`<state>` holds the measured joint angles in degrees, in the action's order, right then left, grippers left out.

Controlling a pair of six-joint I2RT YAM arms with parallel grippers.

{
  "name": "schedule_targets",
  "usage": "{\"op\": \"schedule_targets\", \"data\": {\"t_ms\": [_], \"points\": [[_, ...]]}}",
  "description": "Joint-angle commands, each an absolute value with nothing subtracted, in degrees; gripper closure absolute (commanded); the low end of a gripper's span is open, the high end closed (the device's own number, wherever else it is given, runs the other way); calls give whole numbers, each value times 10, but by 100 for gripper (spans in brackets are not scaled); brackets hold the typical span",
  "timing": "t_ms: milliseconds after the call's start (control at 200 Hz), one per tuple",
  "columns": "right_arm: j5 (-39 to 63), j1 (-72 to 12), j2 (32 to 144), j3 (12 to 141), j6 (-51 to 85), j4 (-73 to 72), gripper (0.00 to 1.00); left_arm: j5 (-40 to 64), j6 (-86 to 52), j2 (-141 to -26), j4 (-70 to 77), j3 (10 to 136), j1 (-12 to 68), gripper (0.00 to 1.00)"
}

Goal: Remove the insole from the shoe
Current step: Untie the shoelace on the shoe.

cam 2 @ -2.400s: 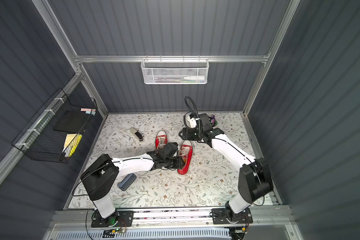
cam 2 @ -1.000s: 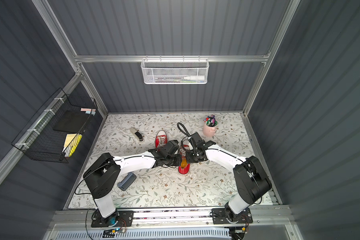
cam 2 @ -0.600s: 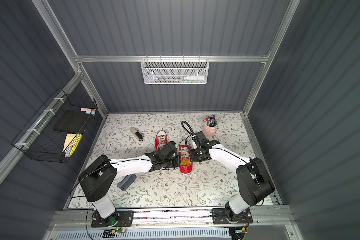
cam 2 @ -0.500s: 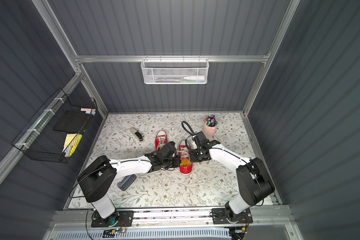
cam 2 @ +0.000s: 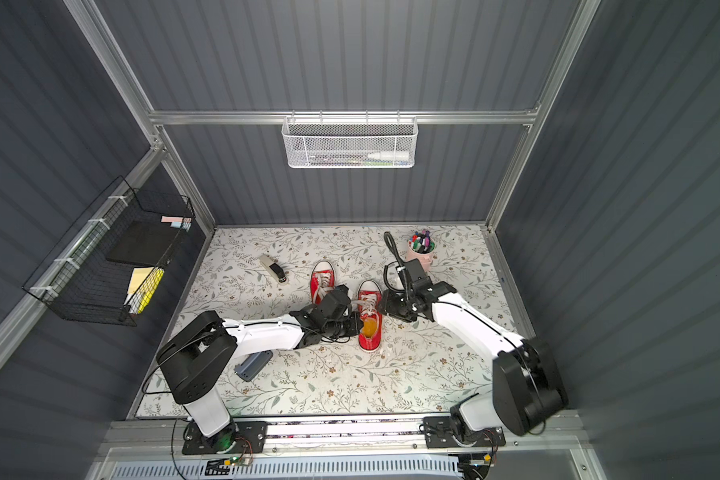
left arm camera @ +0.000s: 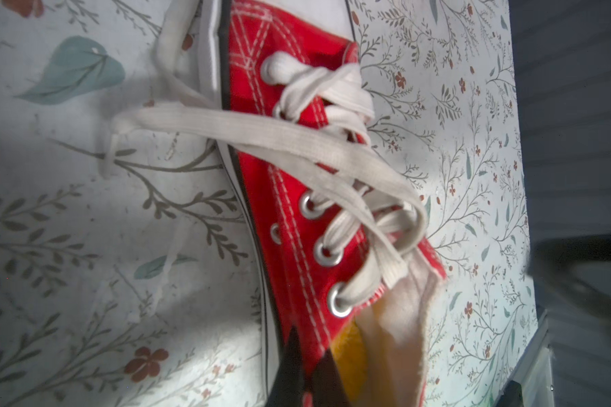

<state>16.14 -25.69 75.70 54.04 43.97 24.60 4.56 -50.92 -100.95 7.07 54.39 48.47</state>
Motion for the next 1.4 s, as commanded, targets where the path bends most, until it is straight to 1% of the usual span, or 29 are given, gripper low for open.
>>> {"op": "schedule_targets", "data": {"t_ms": [0, 90, 150, 225, 690, 936, 1141, 1396], "points": [[164, -272, 708, 508, 631, 180, 37, 27, -535, -1018, 128, 541, 498, 96], [152, -292, 704, 490, 689, 153, 35, 22, -544, -1022, 135, 545, 501, 96], [142, -307, 717, 484, 707, 134, 33, 20, -548, -1024, 140, 545, 502, 96], [154, -315, 743, 477, 721, 101, 32, 23, -552, -1028, 141, 548, 502, 96], [87, -314, 851, 482, 693, 37, 31, 27, -566, -1032, 142, 544, 504, 96], [80, -311, 889, 474, 702, -25, 30, 32, -570, -1032, 139, 543, 503, 97], [91, -304, 880, 448, 697, -130, 31, 31, -570, -1030, 116, 544, 503, 97], [144, -304, 872, 428, 697, -225, 34, 44, -563, -1036, 96, 554, 503, 98]]}}
